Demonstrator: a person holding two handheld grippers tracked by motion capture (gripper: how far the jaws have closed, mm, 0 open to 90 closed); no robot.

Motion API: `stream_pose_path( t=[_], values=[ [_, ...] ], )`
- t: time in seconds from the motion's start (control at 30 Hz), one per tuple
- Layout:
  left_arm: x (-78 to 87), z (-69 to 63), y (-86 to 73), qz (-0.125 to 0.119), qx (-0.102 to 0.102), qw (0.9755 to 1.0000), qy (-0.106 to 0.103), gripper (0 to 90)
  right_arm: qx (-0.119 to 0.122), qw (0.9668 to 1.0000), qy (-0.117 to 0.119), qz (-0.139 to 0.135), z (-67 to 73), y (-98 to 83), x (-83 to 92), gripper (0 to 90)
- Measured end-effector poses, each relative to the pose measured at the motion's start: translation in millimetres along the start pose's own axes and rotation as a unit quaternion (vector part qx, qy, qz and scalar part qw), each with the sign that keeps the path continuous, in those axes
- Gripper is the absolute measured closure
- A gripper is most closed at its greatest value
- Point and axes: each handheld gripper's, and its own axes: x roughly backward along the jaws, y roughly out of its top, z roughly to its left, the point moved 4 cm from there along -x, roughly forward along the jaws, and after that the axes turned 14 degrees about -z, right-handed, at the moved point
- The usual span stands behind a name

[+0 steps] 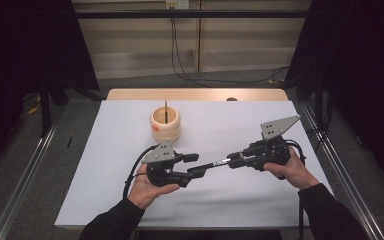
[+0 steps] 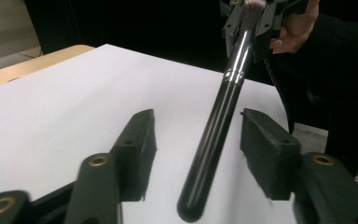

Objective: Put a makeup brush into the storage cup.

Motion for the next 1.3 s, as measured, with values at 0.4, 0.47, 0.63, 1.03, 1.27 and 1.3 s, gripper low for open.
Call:
stream_pose_path(
  t=[0.4, 0.47, 0.63, 1.03, 1.27, 1.3],
  values=[
    [-3.2, 0.2, -4.2, 0.011, -0.017, 0.9996, 0.019, 20.4, -0.005, 0.9984, -0.034, 0.044, -2.4, 1.7, 1.2, 78.1],
    [-4.4, -0.7, -4.1, 0.005, -0.021, 0.9996, 0.02, 19.2, -0.004, 0.9978, -0.037, 0.054, -2.4, 2.2, 0.0, 78.0],
    [-5.6, -1.7, -5.4, 0.015, -0.019, 0.9995, 0.022, 19.4, -0.014, 0.9961, -0.037, 0.079, -4.4, 1.8, -5.7, 78.0],
    [-5.0, -1.9, -6.2, 0.031, -0.01, 0.9995, 0.006, 34.3, -0.009, 0.9922, -0.036, 0.119, -3.7, 1.5, -16.0, 78.0],
    [-9.5, 0.7, -7.5, 0.041, 0.002, 0.9992, -0.003, 41.8, -0.02, 0.9895, -0.034, 0.139, -6.8, -1.7, -21.3, 78.0],
    [-9.8, 0.8, -7.0, 0.04, 0.002, 0.9992, -0.002, 43.1, -0.019, 0.9896, -0.035, 0.139, -7.5, -1.2, -21.3, 78.0]
  ],
)
